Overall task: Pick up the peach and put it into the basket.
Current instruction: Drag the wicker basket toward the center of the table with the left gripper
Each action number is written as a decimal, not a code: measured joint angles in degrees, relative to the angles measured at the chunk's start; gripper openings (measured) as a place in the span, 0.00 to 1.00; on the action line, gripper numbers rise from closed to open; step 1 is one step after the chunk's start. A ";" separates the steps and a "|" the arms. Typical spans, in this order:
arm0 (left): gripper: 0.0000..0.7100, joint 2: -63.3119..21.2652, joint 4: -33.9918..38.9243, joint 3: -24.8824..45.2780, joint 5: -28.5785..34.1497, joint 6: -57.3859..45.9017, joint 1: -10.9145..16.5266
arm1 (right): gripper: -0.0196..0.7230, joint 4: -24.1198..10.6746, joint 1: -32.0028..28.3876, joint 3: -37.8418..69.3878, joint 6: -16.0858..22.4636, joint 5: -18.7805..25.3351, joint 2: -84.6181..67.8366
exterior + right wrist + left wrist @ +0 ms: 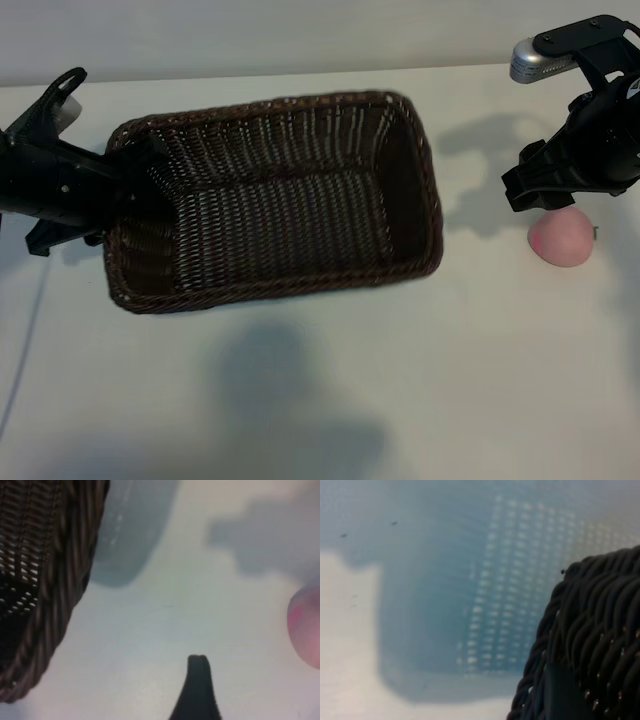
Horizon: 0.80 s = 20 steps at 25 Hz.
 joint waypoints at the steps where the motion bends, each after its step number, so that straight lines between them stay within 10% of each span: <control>1: 0.41 0.00 -0.48 -0.15 0.00 0.57 0.00 | 0.80 0.00 0.00 0.00 0.00 0.08 0.00; 20: 0.40 12.51 2.93 -18.17 8.02 1.10 -2.75 | 0.80 0.06 0.00 0.00 0.00 0.14 0.00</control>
